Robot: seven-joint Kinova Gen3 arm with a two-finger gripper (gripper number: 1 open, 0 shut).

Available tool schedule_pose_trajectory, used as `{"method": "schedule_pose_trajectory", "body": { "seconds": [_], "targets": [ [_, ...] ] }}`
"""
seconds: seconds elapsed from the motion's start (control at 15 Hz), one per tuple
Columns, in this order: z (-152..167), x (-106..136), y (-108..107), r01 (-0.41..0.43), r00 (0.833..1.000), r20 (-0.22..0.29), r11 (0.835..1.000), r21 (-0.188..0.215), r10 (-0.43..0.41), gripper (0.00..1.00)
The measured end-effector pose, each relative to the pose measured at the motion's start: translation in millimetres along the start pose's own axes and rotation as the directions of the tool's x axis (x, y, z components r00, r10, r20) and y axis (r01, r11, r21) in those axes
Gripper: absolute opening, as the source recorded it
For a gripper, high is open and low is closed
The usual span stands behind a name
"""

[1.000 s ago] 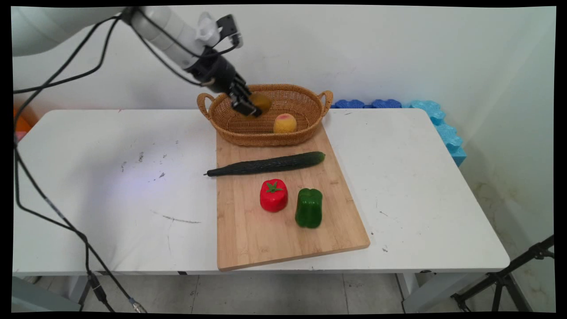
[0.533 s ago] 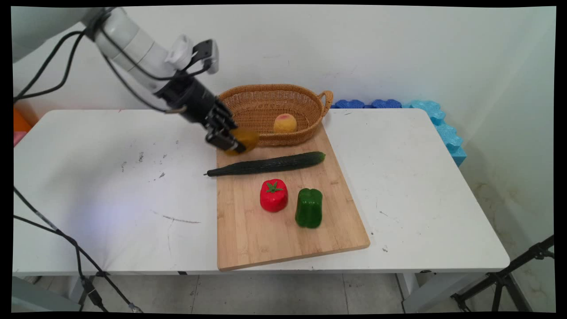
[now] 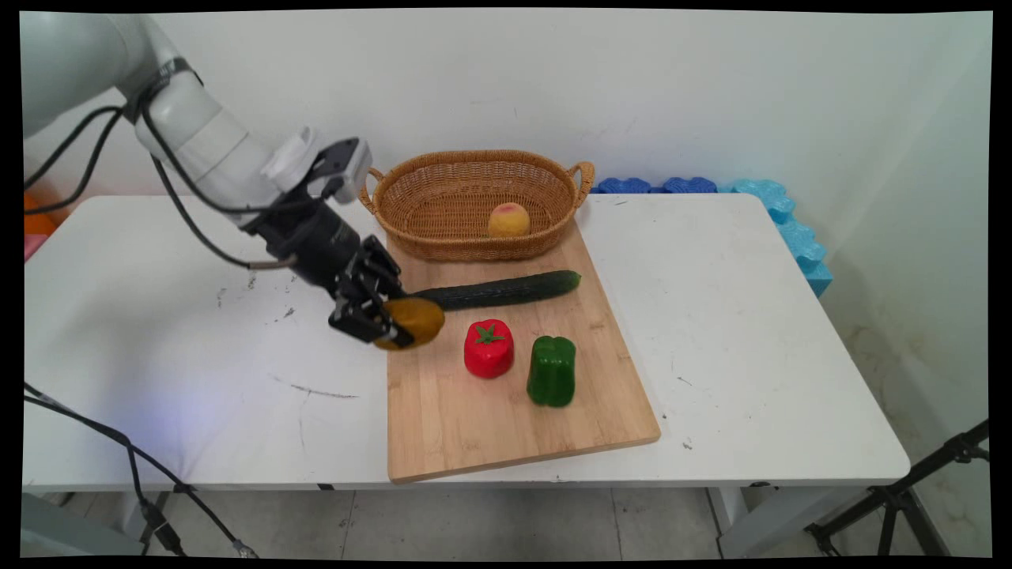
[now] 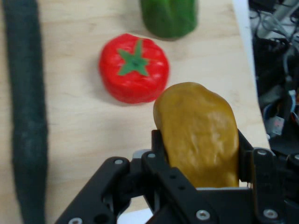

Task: Place the picked object on the cutting board

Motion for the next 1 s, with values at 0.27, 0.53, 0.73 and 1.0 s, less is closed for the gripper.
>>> {"method": "schedule_pose_trajectory", "body": {
  "seconds": [0.27,0.53,0.73,1.0],
  "targets": [
    [26.4,-5.4,11.9,-0.05,0.999,0.003,0.998,-0.037,0.05,0.0],
    [55.4,-7.3,17.3,-0.088,0.996,0.001,0.995,-0.049,0.088,0.0],
    [79.8,-5.8,16.9,-0.11,0.994,-0.002,0.993,-0.044,0.11,0.0],
    [106.7,-4.6,13.9,-0.124,0.992,0.003,0.992,-0.03,0.124,0.0]
  ]
}}
